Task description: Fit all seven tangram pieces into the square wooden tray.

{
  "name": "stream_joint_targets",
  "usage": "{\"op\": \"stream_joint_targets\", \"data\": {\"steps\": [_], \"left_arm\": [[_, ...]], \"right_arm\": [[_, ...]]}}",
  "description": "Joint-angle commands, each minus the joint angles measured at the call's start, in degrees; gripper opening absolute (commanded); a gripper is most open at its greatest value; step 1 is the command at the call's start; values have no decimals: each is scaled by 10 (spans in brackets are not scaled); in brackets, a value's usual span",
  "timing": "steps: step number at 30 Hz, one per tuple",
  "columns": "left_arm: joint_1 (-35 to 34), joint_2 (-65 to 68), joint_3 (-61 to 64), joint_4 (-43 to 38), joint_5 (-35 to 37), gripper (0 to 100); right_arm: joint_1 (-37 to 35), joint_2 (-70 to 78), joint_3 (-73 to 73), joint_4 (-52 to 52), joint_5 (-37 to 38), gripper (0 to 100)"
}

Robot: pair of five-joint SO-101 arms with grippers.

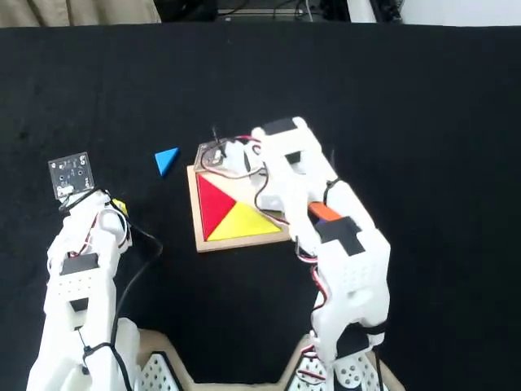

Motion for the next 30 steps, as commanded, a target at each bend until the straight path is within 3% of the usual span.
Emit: {"op": "stream_joint_targets", "data": {"steps": [1,13,22,30], "left_arm": [[7,-11,-3,-11,3,98],[7,-11,-3,-11,3,98],[7,-11,-3,-11,3,98],[8,-11,-3,-10,4,98]], "right_arm": [[-27,-7,21,-25,-14,11],[-103,-96,71,-19,-49,11],[-25,-200,74,-51,-50,11],[-69,-119,89,-210,-187,11]]}}
